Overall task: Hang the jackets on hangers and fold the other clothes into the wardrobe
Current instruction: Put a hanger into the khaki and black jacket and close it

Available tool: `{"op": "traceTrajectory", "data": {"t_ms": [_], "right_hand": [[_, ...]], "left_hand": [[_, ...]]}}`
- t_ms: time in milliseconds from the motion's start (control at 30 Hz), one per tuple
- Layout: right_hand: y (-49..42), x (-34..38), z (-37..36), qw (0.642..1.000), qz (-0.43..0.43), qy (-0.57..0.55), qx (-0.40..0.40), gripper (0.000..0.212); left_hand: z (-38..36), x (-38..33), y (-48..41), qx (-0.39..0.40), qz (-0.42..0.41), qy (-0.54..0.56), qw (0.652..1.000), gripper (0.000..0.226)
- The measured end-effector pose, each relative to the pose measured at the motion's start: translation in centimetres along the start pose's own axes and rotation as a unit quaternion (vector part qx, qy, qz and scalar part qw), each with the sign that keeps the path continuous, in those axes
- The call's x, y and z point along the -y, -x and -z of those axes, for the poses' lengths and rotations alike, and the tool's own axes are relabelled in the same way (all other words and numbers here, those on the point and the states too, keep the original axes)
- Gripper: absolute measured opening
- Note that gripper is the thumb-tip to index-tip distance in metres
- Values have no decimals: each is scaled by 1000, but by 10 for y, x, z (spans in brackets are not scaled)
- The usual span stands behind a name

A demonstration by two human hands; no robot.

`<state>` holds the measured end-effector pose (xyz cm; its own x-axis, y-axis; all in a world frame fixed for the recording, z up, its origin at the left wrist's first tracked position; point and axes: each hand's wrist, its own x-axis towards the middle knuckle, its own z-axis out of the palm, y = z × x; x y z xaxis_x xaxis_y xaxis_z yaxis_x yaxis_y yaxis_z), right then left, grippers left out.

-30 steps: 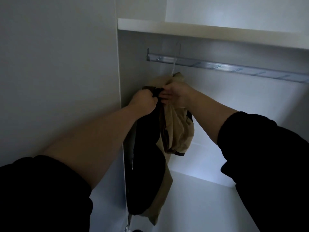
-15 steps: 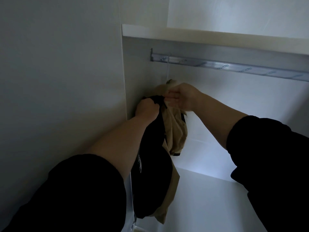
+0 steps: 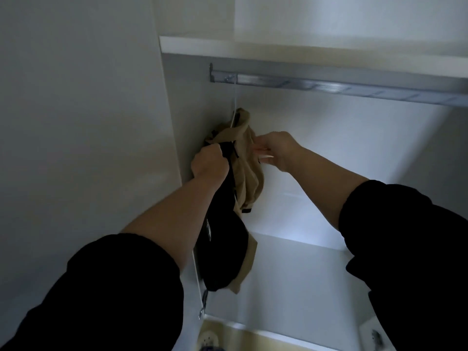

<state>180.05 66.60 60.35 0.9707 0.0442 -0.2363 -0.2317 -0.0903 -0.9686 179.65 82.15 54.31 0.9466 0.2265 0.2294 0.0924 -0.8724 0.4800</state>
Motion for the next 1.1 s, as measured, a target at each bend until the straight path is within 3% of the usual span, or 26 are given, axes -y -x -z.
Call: {"op": "traceTrajectory", "data": {"t_ms": [100,200,367,533,733,1100], "right_hand": [[26,-5,20,987,45,146,-44,32],[60,-11,42,951,126,273,-75,33],[115,-35,77,860,211,449,-118,46],[176,-61,93,756,229,591,-167,55],[278,-116,84,703,138,662,-221,58],[507,-190,117,679,-55,651,-334,58]], "left_hand": [[10,-23,32,-18,-44,16,999,32],[18,-46,66,-22,-110,-15,994,43],[27,-66,112,-31,-235,-112,965,56],[37,-77,165,-12,-307,-190,933,68],[31,-69,252,10,-365,-209,907,76],[41,-103,438,83,-527,-108,839,75]]}}
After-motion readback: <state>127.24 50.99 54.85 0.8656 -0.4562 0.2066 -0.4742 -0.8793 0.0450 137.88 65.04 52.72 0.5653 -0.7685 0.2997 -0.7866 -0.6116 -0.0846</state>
